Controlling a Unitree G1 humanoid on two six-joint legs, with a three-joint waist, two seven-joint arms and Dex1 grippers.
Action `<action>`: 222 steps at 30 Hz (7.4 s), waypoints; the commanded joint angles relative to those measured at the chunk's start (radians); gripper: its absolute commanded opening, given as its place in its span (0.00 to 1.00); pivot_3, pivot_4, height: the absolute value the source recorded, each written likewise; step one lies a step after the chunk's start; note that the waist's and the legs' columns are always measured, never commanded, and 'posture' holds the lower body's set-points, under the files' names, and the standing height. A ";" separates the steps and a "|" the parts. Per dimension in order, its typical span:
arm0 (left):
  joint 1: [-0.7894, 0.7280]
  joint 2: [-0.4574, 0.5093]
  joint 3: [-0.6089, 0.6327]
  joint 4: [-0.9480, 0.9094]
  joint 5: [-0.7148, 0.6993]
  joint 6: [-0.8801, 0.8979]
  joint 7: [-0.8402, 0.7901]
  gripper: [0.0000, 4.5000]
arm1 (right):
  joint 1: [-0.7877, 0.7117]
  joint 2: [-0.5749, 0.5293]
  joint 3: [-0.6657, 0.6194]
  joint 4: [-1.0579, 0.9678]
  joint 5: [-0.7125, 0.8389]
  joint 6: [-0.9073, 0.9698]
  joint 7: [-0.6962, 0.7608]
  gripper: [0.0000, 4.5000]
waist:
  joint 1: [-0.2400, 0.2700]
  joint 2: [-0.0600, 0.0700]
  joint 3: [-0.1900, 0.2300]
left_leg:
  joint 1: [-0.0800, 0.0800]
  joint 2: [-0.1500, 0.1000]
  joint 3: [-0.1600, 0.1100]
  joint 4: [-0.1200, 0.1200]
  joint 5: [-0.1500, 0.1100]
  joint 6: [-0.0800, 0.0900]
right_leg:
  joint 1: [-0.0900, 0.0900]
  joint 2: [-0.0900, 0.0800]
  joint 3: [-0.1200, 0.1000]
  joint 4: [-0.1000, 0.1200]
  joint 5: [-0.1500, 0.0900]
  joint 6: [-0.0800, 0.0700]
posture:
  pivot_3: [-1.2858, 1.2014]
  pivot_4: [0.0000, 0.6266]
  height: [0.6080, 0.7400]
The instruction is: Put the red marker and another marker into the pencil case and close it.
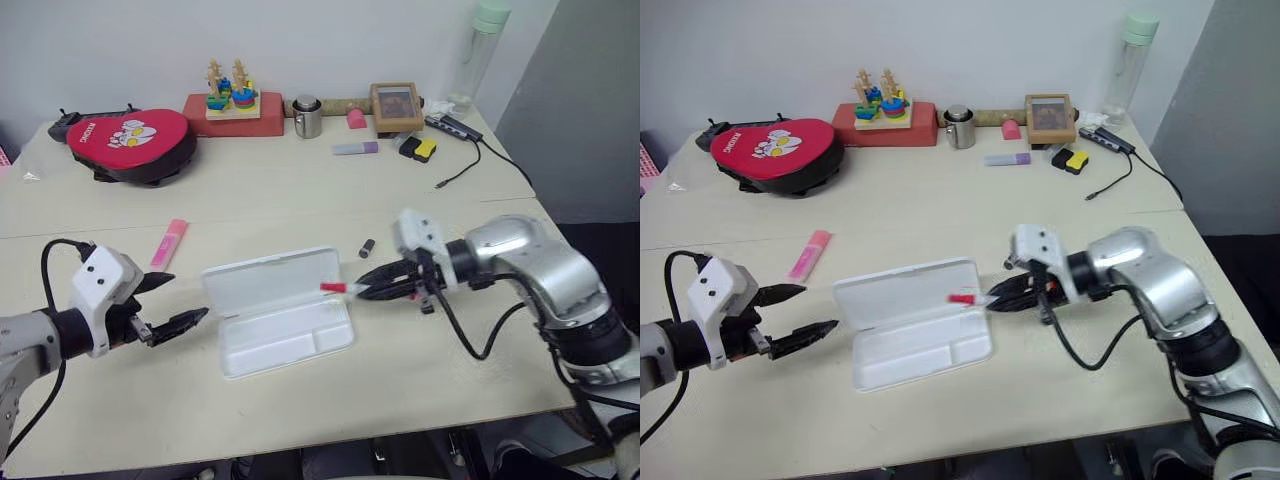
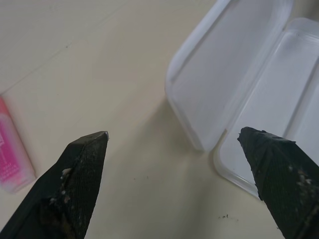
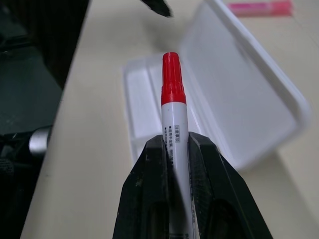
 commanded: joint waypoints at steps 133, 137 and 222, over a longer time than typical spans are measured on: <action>-0.687 -0.157 -0.275 0.917 0.299 -0.049 0.267 0.27 | -0.061 0.195 -0.137 0.120 -0.036 0.002 -0.279 1.00 | 0.004 -0.001 -0.001 | 0.000 -0.001 -0.003 0.001 0.000 0.000 | -0.001 0.000 -0.002 0.005 0.003 -0.004 | 0.52 0.24 1.00; -0.667 -0.140 -0.221 0.809 0.282 -0.070 0.307 0.27 | -0.062 0.190 -0.143 0.118 -0.032 0.003 -0.275 1.00 | 0.002 -0.001 -0.001 | 0.000 -0.001 -0.003 0.001 0.000 0.000 | -0.001 0.000 -0.002 0.005 0.003 -0.004 | 0.52 0.24 1.00; -0.203 0.141 -0.451 -0.167 0.138 -0.069 -0.209 0.98 | -0.019 -0.007 -0.114 0.132 -0.049 -0.043 -0.094 1.00 | 0.005 0.000 0.000 | 0.000 0.000 0.000 0.001 0.000 0.000 | 0.000 0.000 0.000 0.003 -0.001 0.000 | 0.52 0.24 1.00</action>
